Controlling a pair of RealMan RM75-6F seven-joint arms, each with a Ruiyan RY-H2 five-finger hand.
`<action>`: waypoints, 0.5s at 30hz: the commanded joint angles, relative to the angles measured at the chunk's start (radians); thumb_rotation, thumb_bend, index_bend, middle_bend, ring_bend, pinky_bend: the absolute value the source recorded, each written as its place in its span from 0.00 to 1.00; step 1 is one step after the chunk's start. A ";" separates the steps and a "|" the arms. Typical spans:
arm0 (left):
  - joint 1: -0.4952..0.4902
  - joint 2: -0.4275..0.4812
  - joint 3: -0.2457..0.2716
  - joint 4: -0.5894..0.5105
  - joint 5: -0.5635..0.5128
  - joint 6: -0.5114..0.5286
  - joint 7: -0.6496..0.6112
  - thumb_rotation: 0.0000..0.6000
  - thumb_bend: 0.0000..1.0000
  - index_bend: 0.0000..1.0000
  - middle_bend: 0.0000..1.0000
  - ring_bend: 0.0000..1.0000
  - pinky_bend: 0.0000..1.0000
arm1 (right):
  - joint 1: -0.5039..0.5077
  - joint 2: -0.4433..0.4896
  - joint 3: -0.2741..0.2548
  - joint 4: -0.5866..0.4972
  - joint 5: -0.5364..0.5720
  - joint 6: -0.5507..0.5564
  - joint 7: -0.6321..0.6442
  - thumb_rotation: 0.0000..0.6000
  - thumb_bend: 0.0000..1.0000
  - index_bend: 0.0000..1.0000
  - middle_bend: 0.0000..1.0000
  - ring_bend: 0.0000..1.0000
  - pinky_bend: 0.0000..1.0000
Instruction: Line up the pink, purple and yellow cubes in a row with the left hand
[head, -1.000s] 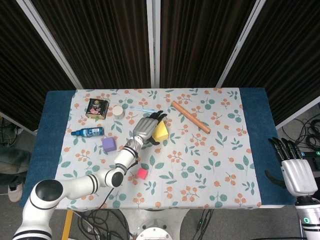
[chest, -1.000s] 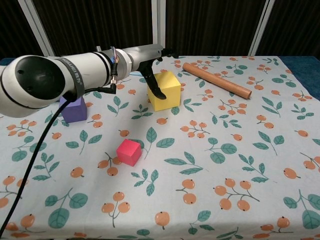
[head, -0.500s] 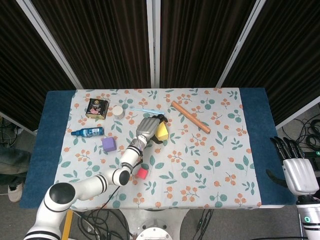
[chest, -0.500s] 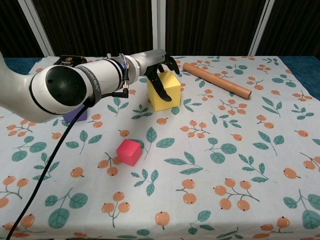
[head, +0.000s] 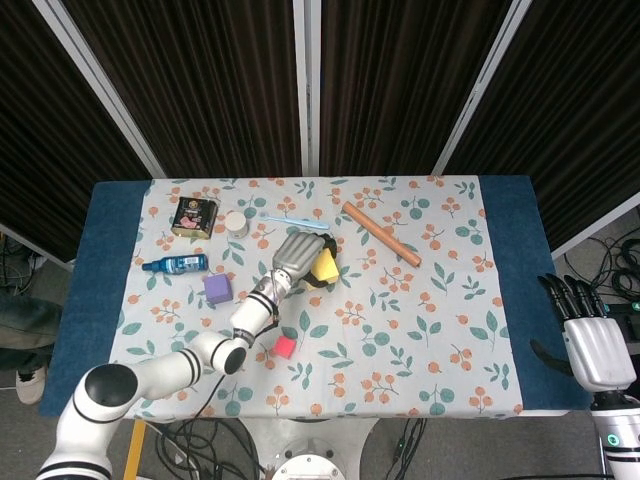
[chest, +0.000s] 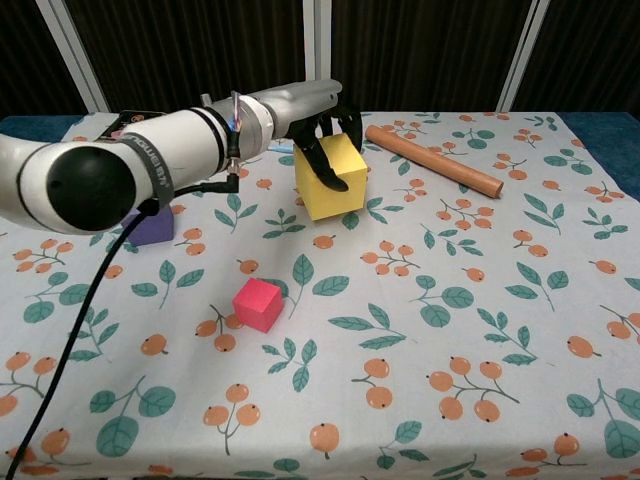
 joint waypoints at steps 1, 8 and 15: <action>0.036 0.102 0.073 -0.108 0.146 0.027 -0.086 1.00 0.23 0.51 0.50 0.49 0.51 | -0.004 -0.001 -0.003 -0.001 -0.004 0.005 0.000 1.00 0.16 0.00 0.04 0.00 0.07; 0.044 0.204 0.164 -0.200 0.304 0.023 -0.168 1.00 0.22 0.50 0.48 0.47 0.48 | -0.017 -0.004 -0.009 -0.005 -0.011 0.022 0.000 1.00 0.16 0.00 0.04 0.00 0.07; 0.046 0.205 0.181 -0.159 0.317 -0.009 -0.237 1.00 0.22 0.50 0.48 0.47 0.48 | -0.023 -0.005 -0.012 -0.013 -0.013 0.029 -0.011 1.00 0.16 0.00 0.04 0.00 0.07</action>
